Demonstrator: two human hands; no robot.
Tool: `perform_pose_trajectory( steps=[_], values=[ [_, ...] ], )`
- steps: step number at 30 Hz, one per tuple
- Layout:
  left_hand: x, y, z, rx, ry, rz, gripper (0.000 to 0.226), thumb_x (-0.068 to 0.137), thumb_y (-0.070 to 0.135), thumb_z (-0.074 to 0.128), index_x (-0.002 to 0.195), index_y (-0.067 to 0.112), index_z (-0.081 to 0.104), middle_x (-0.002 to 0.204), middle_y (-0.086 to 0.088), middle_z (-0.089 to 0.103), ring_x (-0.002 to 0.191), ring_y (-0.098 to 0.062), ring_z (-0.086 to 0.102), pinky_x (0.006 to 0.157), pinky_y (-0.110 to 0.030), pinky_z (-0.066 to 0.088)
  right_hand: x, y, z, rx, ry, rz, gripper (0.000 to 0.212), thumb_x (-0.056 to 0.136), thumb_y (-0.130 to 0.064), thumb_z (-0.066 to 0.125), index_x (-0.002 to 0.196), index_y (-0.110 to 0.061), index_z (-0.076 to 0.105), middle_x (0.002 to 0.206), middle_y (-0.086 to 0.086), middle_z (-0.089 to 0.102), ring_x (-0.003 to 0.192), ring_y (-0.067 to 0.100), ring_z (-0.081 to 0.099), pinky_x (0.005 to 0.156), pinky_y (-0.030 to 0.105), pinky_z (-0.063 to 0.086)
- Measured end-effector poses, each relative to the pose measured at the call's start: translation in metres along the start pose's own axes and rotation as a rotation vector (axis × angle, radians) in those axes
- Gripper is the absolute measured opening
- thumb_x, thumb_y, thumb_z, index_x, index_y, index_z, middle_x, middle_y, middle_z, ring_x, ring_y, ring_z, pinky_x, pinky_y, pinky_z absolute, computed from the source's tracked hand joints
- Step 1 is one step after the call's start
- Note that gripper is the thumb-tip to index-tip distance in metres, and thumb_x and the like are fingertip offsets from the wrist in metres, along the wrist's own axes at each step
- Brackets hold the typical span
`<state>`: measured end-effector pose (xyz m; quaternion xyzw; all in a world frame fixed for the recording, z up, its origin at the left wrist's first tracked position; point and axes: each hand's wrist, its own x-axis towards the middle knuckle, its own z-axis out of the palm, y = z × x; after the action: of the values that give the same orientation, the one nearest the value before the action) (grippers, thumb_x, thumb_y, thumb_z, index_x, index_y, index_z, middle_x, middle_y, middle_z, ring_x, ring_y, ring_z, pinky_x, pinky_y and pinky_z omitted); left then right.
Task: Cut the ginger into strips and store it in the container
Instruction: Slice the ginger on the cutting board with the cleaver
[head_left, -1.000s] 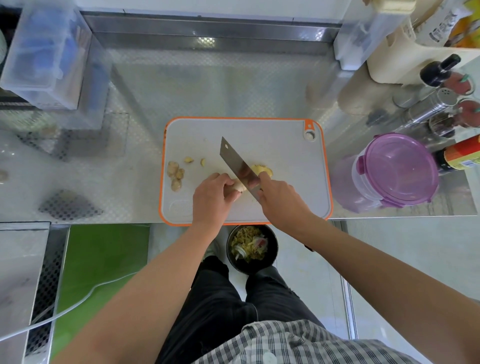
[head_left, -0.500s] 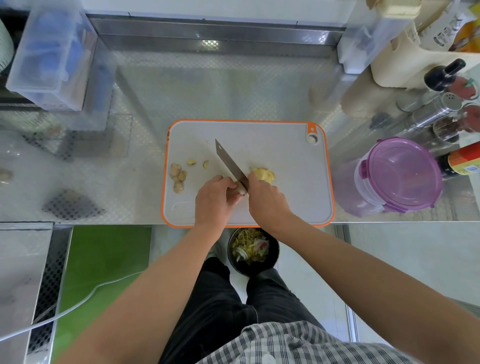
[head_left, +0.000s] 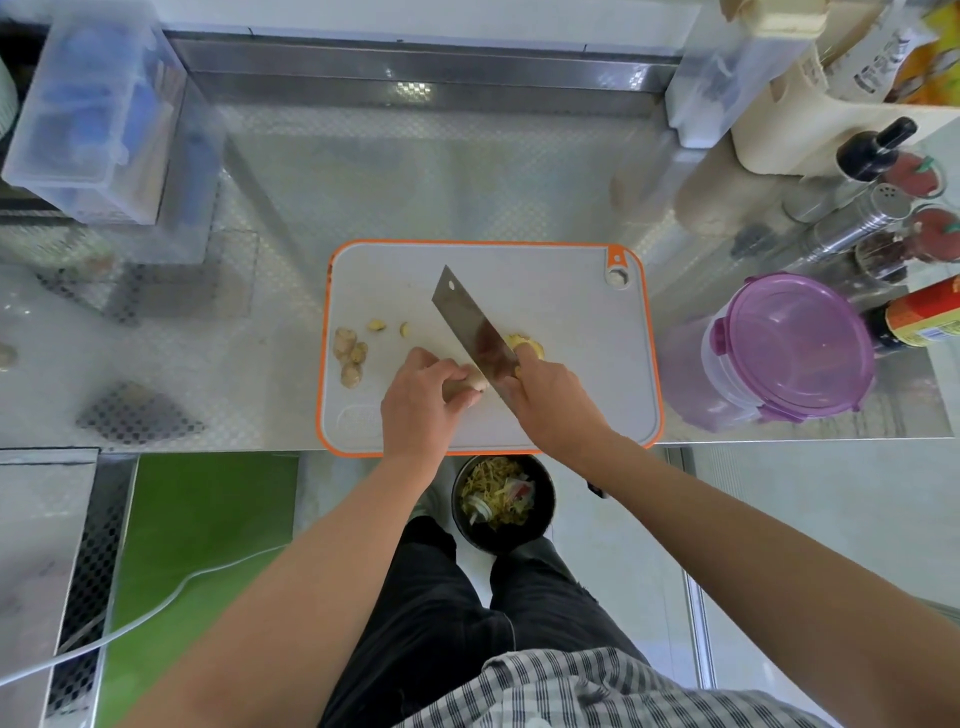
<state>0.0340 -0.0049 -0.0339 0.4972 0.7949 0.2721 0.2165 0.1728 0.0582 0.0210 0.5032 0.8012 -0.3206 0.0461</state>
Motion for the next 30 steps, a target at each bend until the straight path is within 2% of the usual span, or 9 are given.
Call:
perform_pose_trajectory(
  steps=[3, 7, 11, 18, 22, 24, 26, 30],
  values=[
    [0.000, 0.001, -0.001, 0.012, -0.008, -0.014, 0.020, 0.074, 0.027, 0.080, 0.088, 0.016, 0.070, 0.089, -0.001, 0.054, 0.079, -0.020, 0.056, 0.062, -0.027, 0.036, -0.008, -0.003, -0.003, -0.042, -0.002, -0.009, 0.013, 0.101, -0.020, 0.040, 0.108, -0.010, 0.038, 0.075, 0.008, 0.047, 0.066, 0.030, 0.043, 0.059, 0.035, 0.032],
    [0.001, 0.001, 0.000, 0.028, -0.009, -0.005, 0.020, 0.074, 0.028, 0.080, 0.087, 0.016, 0.070, 0.088, -0.001, 0.056, 0.077, -0.022, 0.058, 0.060, -0.028, 0.039, -0.009, -0.005, -0.006, -0.093, -0.029, 0.005, 0.015, 0.100, -0.015, 0.040, 0.113, -0.007, 0.038, 0.078, 0.010, 0.048, 0.075, 0.036, 0.051, 0.059, 0.036, 0.033],
    [0.002, -0.001, 0.001, 0.026, -0.001, 0.000, 0.020, 0.074, 0.028, 0.080, 0.086, 0.016, 0.070, 0.087, -0.001, 0.057, 0.076, -0.022, 0.058, 0.060, -0.026, 0.037, -0.011, -0.008, -0.007, -0.105, -0.035, 0.008, 0.023, 0.099, -0.013, 0.038, 0.122, -0.008, 0.037, 0.078, 0.008, 0.046, 0.070, 0.030, 0.043, 0.060, 0.035, 0.033],
    [0.002, -0.002, 0.002, 0.027, 0.005, 0.012, 0.020, 0.072, 0.028, 0.081, 0.085, 0.016, 0.070, 0.086, -0.001, 0.058, 0.075, -0.023, 0.058, 0.058, -0.028, 0.040, -0.011, -0.009, -0.003, -0.178, -0.025, 0.016, 0.027, 0.097, -0.006, 0.039, 0.124, -0.009, 0.036, 0.080, 0.004, 0.045, 0.071, 0.026, 0.043, 0.060, 0.034, 0.032],
    [0.001, -0.002, 0.002, 0.021, 0.016, 0.014, 0.020, 0.072, 0.026, 0.081, 0.084, 0.015, 0.070, 0.086, -0.002, 0.059, 0.075, -0.023, 0.058, 0.058, -0.026, 0.036, -0.011, -0.010, -0.002, -0.216, -0.014, 0.025, 0.025, 0.095, -0.003, 0.039, 0.119, -0.010, 0.037, 0.082, 0.005, 0.048, 0.071, 0.024, 0.042, 0.059, 0.033, 0.031],
    [0.002, -0.002, 0.002, 0.021, 0.017, 0.016, 0.020, 0.072, 0.026, 0.081, 0.084, 0.015, 0.070, 0.086, -0.002, 0.059, 0.074, -0.023, 0.058, 0.058, -0.026, 0.036, -0.009, -0.012, 0.000, -0.230, -0.012, 0.031, 0.026, 0.093, -0.001, 0.038, 0.117, -0.011, 0.037, 0.075, 0.000, 0.041, 0.070, 0.023, 0.041, 0.059, 0.033, 0.030],
    [0.003, -0.002, 0.002, 0.024, 0.014, 0.019, 0.020, 0.072, 0.026, 0.081, 0.084, 0.014, 0.070, 0.084, -0.003, 0.058, 0.072, -0.024, 0.058, 0.056, -0.027, 0.038, -0.005, -0.014, 0.002, -0.232, -0.019, 0.045, 0.027, 0.092, 0.000, 0.038, 0.116, -0.011, 0.037, 0.068, -0.003, 0.034, 0.069, 0.023, 0.040, 0.059, 0.033, 0.031],
    [0.006, -0.003, 0.000, 0.012, 0.005, 0.011, 0.019, 0.074, 0.027, 0.080, 0.085, 0.015, 0.072, 0.081, -0.002, 0.057, 0.070, -0.025, 0.058, 0.057, -0.032, 0.045, 0.009, -0.015, 0.011, -0.226, -0.005, 0.056, 0.023, 0.093, 0.000, 0.039, 0.113, -0.011, 0.037, 0.067, -0.003, 0.036, 0.068, 0.026, 0.049, 0.056, 0.032, 0.033]
  ],
)
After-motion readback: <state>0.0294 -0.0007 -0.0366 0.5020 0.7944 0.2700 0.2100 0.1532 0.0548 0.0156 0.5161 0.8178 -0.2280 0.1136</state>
